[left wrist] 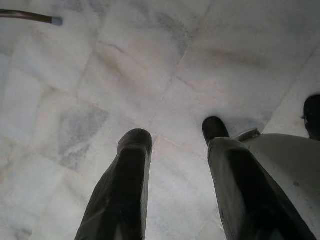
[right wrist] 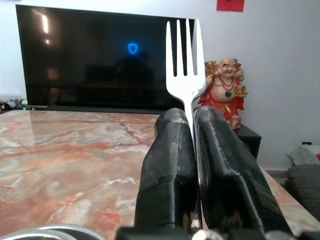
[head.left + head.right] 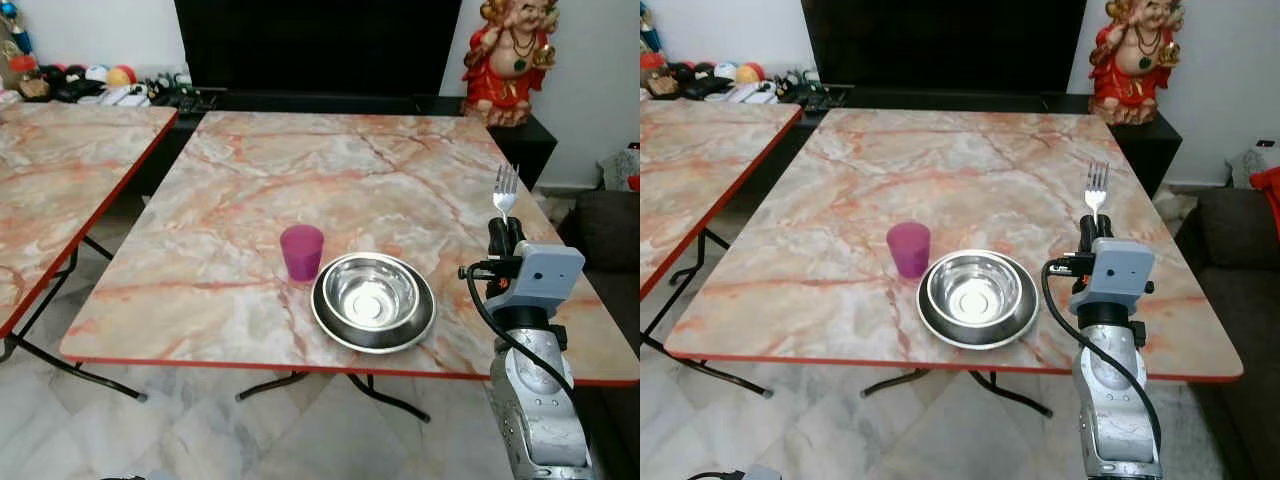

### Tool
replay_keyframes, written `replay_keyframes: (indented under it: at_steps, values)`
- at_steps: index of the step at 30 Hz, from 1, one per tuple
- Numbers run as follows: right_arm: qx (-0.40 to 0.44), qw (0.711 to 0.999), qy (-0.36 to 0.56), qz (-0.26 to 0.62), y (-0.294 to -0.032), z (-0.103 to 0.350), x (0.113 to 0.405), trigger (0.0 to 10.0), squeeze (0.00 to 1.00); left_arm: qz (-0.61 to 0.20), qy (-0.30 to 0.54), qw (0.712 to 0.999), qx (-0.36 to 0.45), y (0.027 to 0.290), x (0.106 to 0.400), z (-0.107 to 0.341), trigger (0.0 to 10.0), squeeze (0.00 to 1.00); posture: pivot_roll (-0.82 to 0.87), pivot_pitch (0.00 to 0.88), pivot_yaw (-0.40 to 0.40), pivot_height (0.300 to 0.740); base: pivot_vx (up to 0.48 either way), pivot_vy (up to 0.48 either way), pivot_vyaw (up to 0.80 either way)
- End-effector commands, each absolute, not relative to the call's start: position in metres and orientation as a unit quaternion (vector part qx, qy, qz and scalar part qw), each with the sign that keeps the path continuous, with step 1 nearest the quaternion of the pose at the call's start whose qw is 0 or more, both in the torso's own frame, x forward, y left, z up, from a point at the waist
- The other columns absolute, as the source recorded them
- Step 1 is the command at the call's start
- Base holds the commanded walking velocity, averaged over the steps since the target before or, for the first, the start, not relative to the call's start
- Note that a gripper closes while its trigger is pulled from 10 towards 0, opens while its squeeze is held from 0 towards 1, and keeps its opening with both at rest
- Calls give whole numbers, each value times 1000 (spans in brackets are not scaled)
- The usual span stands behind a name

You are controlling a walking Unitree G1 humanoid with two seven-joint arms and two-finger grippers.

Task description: Setting the table

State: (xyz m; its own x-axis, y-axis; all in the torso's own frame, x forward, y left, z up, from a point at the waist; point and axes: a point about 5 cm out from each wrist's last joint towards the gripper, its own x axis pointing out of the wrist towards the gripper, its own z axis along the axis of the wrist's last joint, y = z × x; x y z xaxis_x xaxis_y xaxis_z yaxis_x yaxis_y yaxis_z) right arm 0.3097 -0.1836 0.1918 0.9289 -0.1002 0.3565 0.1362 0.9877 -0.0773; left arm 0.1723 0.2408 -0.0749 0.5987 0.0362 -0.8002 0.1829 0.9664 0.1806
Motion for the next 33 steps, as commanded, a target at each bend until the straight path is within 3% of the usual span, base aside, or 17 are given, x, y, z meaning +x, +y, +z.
replay_keyframes:
  at_steps: [1,6,14,26,33]
  values:
    - [-47,981,-176,-63,-184,193,311,10000,0,-38,452,883,118,243,167,-77,10000,0,-53,89,2,740,371,0,0]
    - [-47,981,-175,-66,-185,192,311,10000,0,-42,453,882,121,243,168,-77,10000,0,-54,87,3,740,336,0,0]
    - [-38,983,-149,-98,-194,186,311,10000,0,-46,446,886,119,240,170,-76,10000,0,-60,85,3,740,0,0,0]
    - [-23,988,40,-147,-220,139,306,10000,0,-45,450,884,119,240,168,-77,10000,0,-68,110,2,740,0,0,0]
    - [-28,988,112,-103,-222,132,302,10000,0,-47,452,883,121,239,168,-77,10000,0,-80,119,2,740,0,0,0]
